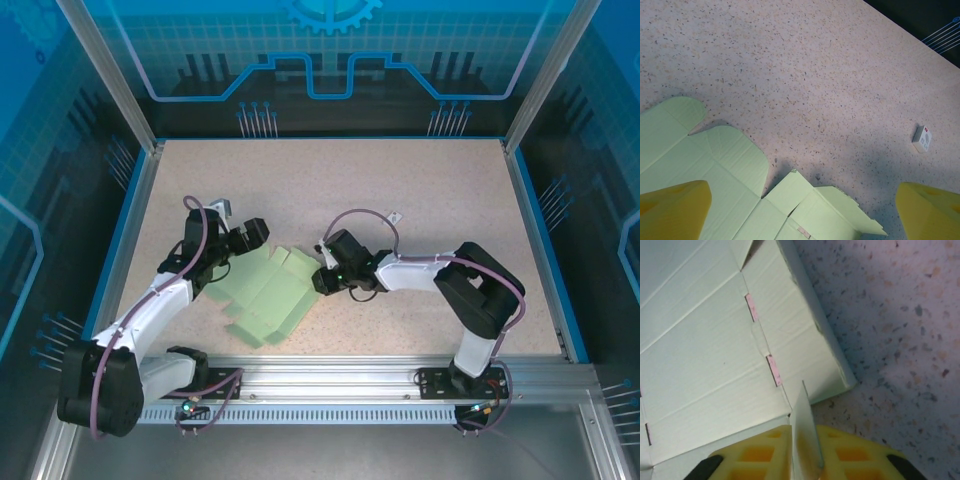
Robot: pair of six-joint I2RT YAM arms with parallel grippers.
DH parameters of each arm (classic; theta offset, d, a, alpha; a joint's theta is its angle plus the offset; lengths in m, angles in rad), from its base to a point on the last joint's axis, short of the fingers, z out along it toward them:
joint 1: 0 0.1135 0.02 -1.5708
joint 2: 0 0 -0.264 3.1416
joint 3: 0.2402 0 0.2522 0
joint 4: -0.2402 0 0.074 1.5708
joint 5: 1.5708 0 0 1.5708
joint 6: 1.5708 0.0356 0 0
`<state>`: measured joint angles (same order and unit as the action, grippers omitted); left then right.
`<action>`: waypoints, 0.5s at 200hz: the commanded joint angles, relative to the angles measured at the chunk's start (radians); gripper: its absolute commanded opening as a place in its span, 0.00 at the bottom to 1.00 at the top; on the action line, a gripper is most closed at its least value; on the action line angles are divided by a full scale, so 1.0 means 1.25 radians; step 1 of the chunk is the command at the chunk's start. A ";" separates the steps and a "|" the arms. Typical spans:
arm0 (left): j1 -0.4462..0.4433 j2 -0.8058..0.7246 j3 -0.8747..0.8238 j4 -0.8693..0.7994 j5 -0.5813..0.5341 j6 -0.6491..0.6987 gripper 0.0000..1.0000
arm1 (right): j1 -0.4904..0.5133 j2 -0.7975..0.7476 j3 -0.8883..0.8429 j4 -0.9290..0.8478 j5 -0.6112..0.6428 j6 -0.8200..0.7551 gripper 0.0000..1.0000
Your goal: Fold the paper box
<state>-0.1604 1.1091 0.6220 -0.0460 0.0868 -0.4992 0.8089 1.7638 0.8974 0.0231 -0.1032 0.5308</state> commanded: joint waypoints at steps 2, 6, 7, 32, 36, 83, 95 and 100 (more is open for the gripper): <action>-0.007 -0.027 0.018 0.035 -0.001 -0.009 0.94 | -0.004 -0.008 -0.005 0.033 0.026 -0.019 0.11; -0.007 -0.029 0.018 0.044 0.001 -0.008 0.94 | -0.009 -0.013 -0.004 0.034 0.022 -0.030 0.09; -0.007 -0.030 0.018 0.046 0.002 -0.008 0.94 | -0.010 -0.014 -0.004 0.034 0.021 -0.033 0.09; -0.017 -0.037 0.028 0.102 0.039 0.041 0.87 | -0.063 -0.052 0.017 0.009 -0.036 -0.130 0.01; -0.023 -0.037 0.032 0.106 0.043 0.055 0.88 | -0.073 -0.059 0.023 0.001 -0.053 -0.150 0.00; -0.082 -0.023 0.097 0.144 0.106 0.252 0.87 | -0.190 -0.164 0.093 -0.161 -0.207 -0.413 0.00; -0.097 -0.022 0.098 0.191 0.140 0.312 0.86 | -0.209 -0.192 0.116 -0.216 -0.228 -0.482 0.00; -0.105 -0.019 0.100 0.207 0.149 0.341 0.86 | -0.215 -0.201 0.121 -0.233 -0.236 -0.504 0.00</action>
<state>-0.2615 1.0843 0.7151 0.0952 0.1745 -0.2680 0.5720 1.5860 0.9878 -0.1131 -0.2802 0.1299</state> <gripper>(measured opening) 0.863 0.053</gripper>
